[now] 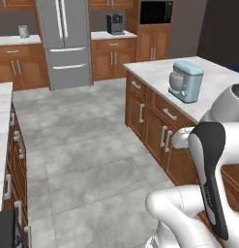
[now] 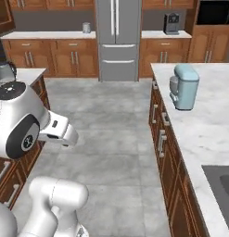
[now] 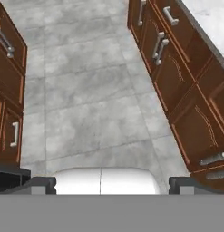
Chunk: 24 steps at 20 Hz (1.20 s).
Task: Navigate to the toaster.
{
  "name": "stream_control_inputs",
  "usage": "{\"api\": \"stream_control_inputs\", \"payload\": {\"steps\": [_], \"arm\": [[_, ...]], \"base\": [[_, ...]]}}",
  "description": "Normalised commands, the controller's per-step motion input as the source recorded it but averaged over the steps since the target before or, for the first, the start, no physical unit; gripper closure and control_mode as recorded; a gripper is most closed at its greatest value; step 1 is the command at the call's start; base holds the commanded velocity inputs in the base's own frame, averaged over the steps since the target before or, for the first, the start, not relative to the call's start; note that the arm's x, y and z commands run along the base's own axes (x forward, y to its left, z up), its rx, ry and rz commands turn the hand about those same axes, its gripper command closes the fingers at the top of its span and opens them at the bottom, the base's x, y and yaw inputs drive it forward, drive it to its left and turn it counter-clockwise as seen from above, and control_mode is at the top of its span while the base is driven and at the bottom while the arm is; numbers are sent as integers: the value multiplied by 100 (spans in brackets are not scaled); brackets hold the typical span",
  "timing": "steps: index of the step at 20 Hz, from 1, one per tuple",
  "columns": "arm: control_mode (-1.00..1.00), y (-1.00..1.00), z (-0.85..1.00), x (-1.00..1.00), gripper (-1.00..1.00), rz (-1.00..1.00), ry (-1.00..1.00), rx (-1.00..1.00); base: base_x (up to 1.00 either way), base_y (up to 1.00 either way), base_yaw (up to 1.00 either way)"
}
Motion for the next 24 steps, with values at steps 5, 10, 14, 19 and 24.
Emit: {"api": "stream_control_inputs", "payload": {"steps": [5, 10, 14, 19, 24], "arm": [[100, 0, 0, 0, -100, 0, 0, 0], [100, 0, 0, 0, -100, 0, 0, 0], [100, 0, 0, 0, -100, 0, 0, 0], [100, 0, 0, 0, -100, 0, 0, 0], [100, 0, 0, 0, -100, 0, 0, 0]], "base": [[100, 0, 61], [100, -15, 56], [100, -36, 46], [100, -64, 30], [100, -82, 5]]}}
